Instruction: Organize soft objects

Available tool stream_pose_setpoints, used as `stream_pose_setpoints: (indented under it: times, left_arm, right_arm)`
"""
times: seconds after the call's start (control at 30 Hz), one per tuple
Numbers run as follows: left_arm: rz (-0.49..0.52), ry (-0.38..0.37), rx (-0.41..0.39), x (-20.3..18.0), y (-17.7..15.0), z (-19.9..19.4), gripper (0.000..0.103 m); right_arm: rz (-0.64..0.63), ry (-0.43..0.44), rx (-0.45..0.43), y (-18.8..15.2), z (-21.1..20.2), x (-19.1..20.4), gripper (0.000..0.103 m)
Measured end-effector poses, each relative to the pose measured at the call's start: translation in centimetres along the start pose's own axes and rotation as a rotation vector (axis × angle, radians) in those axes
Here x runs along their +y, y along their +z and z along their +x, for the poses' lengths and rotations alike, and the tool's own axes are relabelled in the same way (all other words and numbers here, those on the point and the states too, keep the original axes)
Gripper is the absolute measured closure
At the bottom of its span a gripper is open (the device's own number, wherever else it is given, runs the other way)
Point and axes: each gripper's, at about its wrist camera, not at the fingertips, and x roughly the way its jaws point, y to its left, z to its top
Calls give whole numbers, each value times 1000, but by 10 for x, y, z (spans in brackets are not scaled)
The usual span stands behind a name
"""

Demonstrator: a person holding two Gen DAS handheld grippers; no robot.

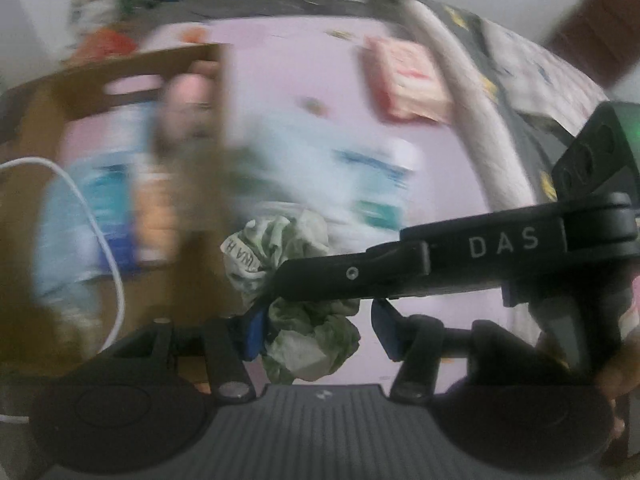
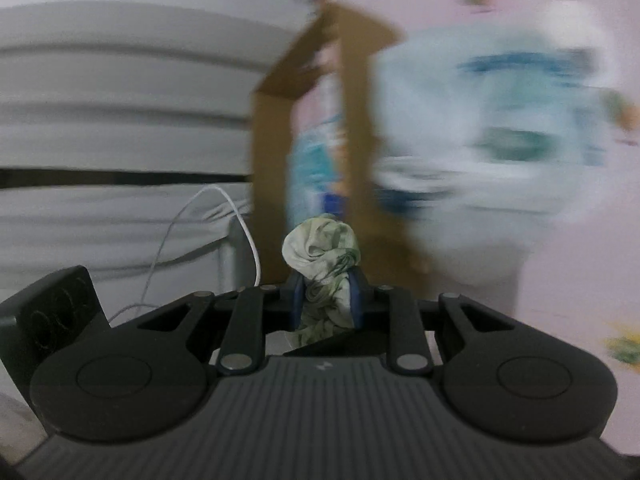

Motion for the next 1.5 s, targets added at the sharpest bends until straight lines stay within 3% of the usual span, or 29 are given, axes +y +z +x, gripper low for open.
stream_pose_setpoints:
  times: [0.2, 0.4, 0.53, 0.63, 0.83, 1.07, 1.27, 1.33, 1.4, 1.5]
  left_arm:
    - [-114, 92, -8, 99, -6, -11, 47]
    - [-172, 89, 51, 158, -12, 36, 42]
    - [-145, 102, 119, 178, -22, 72, 39]
    - [-137, 112, 126, 186, -30, 78, 38]
    - [-130, 115, 134, 190, -35, 80, 37]
    - [-116, 110, 64, 163, -17, 56, 36]
    - [-85, 81, -40, 101, 9, 38, 35]
    - [-65, 71, -69, 72, 17, 40, 35]
    - [-50, 63, -91, 43, 22, 45, 35]
    - [-37, 62, -111, -4, 28, 61, 38]
  right_arm:
    - [-63, 42, 81, 13, 103, 59, 80]
    - [-112, -85, 129, 17, 184, 74, 79]
    - [-101, -236, 156, 13, 218, 59, 72]
    - [-87, -323, 169, 12, 234, 50, 63]
    - [-117, -365, 154, 12, 241, 54, 54]
    - [-91, -186, 20, 18, 194, 56, 52]
    - [-56, -80, -188, 31, 87, 41, 48]
    - [-66, -101, -285, 37, 45, 29, 47]
    - [-84, -174, -376, 48, 1, 14, 40]
    - [-102, -377, -461, 71, -46, -19, 31]
